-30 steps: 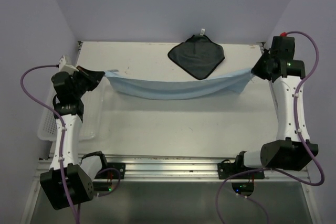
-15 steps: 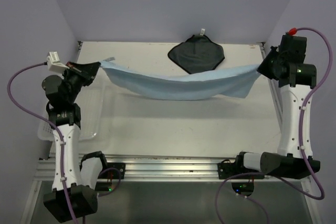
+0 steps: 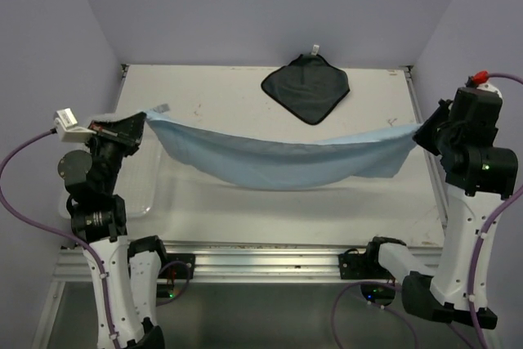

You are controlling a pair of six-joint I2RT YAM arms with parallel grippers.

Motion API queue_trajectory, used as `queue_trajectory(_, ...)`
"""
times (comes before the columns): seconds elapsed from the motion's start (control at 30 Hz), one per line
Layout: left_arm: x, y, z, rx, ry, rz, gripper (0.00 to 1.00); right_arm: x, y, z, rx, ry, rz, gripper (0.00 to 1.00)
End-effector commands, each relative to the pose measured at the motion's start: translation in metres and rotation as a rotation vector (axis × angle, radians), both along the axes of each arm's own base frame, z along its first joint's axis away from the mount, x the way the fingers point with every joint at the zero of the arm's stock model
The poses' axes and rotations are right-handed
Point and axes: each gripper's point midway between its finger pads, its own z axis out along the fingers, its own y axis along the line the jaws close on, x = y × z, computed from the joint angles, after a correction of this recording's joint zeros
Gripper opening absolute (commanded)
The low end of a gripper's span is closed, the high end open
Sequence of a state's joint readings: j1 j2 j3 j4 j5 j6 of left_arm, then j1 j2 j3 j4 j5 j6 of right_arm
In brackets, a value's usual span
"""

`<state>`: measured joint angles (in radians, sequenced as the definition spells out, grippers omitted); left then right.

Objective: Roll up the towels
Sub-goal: Flatten the towel

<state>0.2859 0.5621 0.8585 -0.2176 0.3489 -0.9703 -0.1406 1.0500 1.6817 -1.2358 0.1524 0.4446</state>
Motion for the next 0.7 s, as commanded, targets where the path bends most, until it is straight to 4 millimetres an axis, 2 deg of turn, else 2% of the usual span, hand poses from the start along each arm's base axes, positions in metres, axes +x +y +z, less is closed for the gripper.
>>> queue_trajectory(0.0, -0.005, 0.01, -0.01, -0.06, 0.057, 0.069, 0.0, -0.014, -0.007, -0.01, -0.012, 0.057, -0.051, 0.0)
queue_trajectory(0.07, -0.004, 0.013, -0.017, -0.082, 0.08, 0.087, 0.0, -0.012, -0.01, -0.02, -0.008, 0.082, -0.071, 0.0)
queue_trajectory(0.17, 0.004, 0.019, -0.024, -0.108, 0.09, 0.111, 0.0, 0.001, -0.012, -0.037, 0.005, 0.115, -0.088, 0.0)
queue_trajectory(0.27, 0.019, 0.024, -0.034, -0.137, 0.095, 0.118, 0.0, 0.025, -0.016, -0.054, 0.02, 0.147, -0.1, 0.0)
queue_trajectory(0.33, 0.035, 0.028, -0.049, -0.159, 0.11, 0.117, 0.0, 0.042, -0.017, -0.06, 0.028, 0.142, -0.104, 0.0)
queue_trajectory(0.37, 0.042, 0.029, -0.06, -0.166, 0.127, 0.114, 0.0, 0.057, -0.019, -0.067, 0.032, 0.151, -0.1, 0.0)
queue_trajectory(0.43, 0.054, 0.028, -0.056, -0.16, 0.079, 0.078, 0.0, 0.073, -0.017, -0.078, 0.054, 0.158, -0.09, 0.0)
queue_trajectory(0.47, 0.066, 0.03, -0.07, -0.167, 0.107, 0.072, 0.0, 0.092, -0.014, -0.082, 0.072, 0.134, -0.069, 0.0)
queue_trajectory(0.5, 0.073, 0.028, -0.063, -0.154, 0.062, 0.051, 0.0, 0.101, -0.013, -0.087, 0.085, 0.131, -0.064, 0.0)
queue_trajectory(0.53, 0.084, 0.03, -0.074, -0.155, 0.091, 0.045, 0.0, 0.109, -0.011, -0.093, 0.099, 0.127, -0.052, 0.0)
queue_trajectory(0.57, 0.09, 0.031, -0.073, -0.146, 0.084, 0.043, 0.0, 0.124, -0.011, -0.091, 0.102, 0.084, -0.043, 0.0)
queue_trajectory(0.6, 0.097, 0.031, -0.074, -0.137, 0.085, 0.041, 0.0, 0.135, -0.01, -0.102, 0.115, 0.103, -0.031, 0.0)
queue_trajectory(0.63, 0.103, 0.031, -0.07, -0.114, 0.067, 0.036, 0.0, 0.142, -0.01, -0.105, 0.119, 0.099, -0.03, 0.0)
queue_trajectory(0.67, 0.116, 0.028, -0.076, -0.109, 0.088, 0.022, 0.0, 0.15, -0.01, -0.109, 0.123, 0.1, -0.026, 0.0)
